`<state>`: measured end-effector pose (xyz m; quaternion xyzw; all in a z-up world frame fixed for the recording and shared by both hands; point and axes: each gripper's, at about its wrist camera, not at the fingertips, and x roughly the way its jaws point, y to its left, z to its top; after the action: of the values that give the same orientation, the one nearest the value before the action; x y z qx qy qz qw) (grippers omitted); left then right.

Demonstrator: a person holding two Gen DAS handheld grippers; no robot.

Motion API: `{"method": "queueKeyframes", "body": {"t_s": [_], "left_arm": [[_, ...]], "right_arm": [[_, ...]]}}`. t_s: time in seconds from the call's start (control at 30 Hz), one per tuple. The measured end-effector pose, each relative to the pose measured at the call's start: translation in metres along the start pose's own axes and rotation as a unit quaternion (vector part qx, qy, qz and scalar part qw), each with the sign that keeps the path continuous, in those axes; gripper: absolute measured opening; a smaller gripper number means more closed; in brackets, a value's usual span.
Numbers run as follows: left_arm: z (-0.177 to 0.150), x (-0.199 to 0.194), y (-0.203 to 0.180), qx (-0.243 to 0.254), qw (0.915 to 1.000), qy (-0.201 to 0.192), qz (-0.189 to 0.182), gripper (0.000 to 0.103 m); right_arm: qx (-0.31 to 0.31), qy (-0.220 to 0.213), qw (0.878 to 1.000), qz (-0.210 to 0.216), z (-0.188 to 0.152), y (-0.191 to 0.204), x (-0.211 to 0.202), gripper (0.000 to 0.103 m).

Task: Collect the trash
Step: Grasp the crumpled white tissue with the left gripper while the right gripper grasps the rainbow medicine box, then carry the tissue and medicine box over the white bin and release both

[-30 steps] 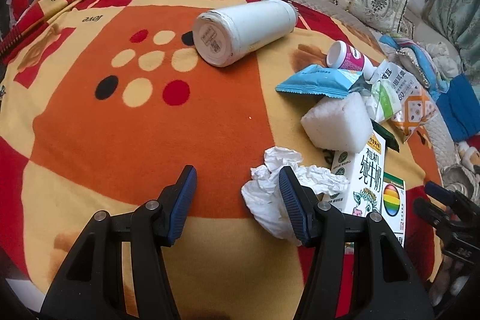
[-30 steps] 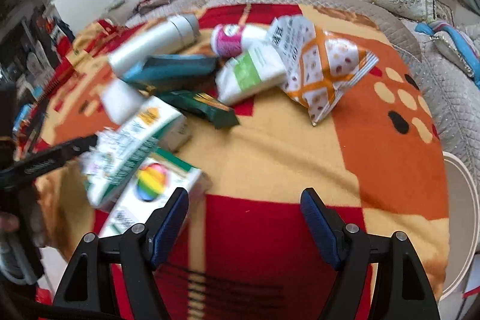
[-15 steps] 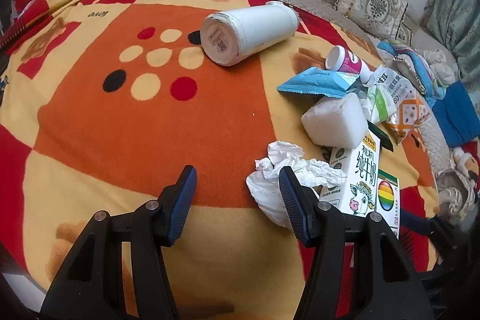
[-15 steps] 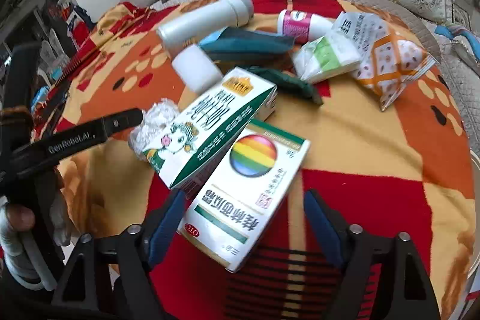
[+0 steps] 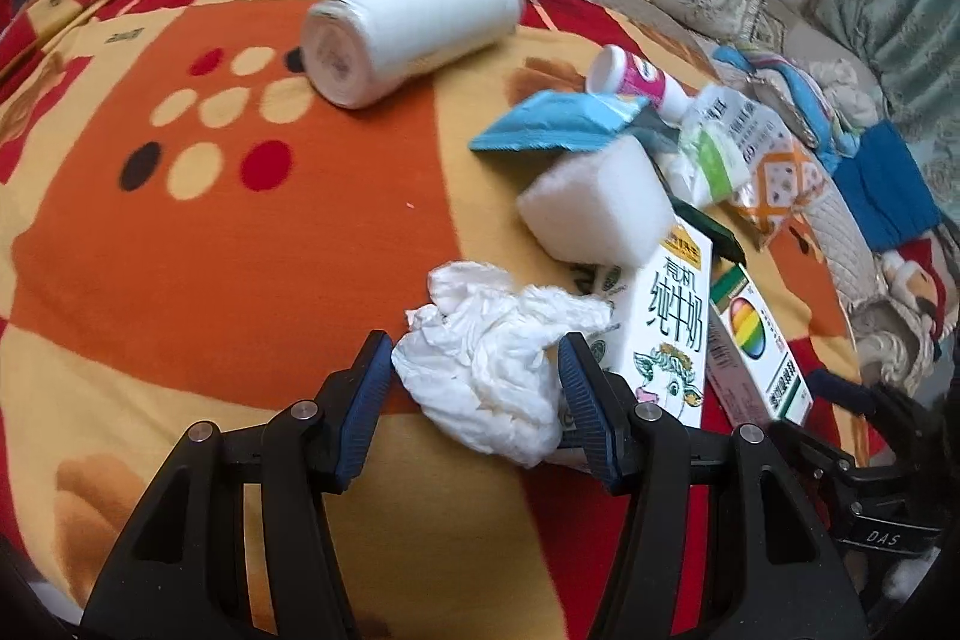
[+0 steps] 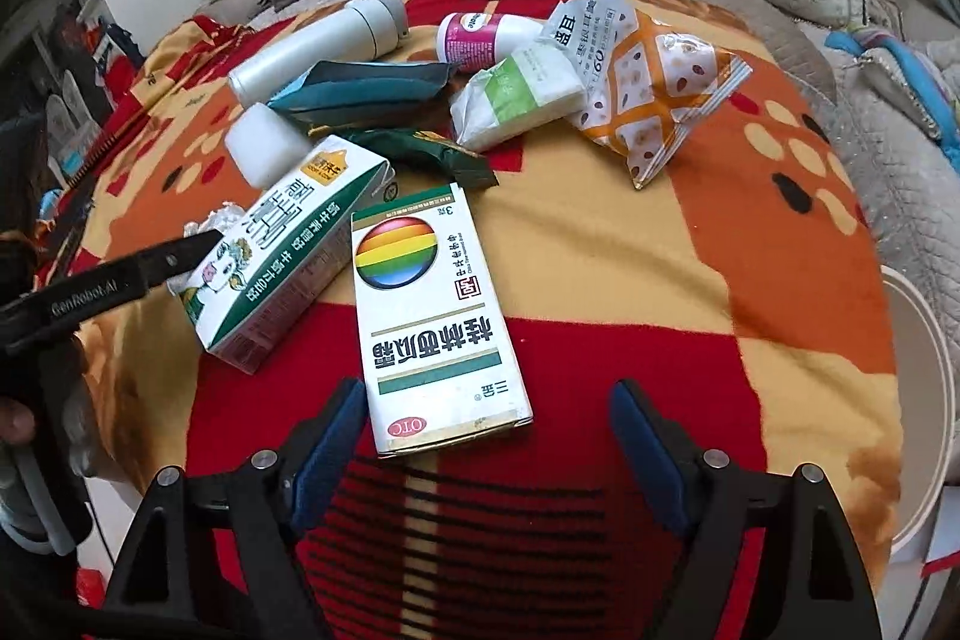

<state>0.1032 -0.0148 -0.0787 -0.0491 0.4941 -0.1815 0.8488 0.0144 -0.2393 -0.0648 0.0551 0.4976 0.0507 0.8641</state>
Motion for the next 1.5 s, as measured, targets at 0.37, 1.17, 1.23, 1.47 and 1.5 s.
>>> {"method": "queueKeyframes", "body": {"t_s": [0.37, 1.17, 1.23, 1.47, 1.5], "left_arm": [[-0.010, -0.007, 0.002, 0.005, 0.9999, -0.012, 0.004, 0.029], [-0.009, -0.052, -0.143, 0.100, 0.9914, -0.066, -0.053, 0.027], [-0.010, -0.048, -0.157, 0.109, 0.9904, -0.062, -0.058, 0.027], [-0.013, -0.031, -0.221, 0.148, 0.9845, -0.051, -0.080, 0.027], [-0.014, -0.028, -0.231, 0.154, 0.9834, -0.048, -0.084, 0.027]], "right_arm": [[-0.052, -0.010, 0.999, 0.005, 0.020, 0.009, 0.022, 0.078], [0.038, -0.108, 0.993, 0.008, -0.029, -0.089, -0.075, 0.053], [0.047, -0.112, 0.993, 0.003, -0.033, -0.102, -0.081, 0.053], [0.086, -0.122, 0.988, -0.025, -0.054, -0.155, -0.102, 0.053], [0.091, -0.123, 0.988, -0.030, -0.056, -0.162, -0.104, 0.053]]}}
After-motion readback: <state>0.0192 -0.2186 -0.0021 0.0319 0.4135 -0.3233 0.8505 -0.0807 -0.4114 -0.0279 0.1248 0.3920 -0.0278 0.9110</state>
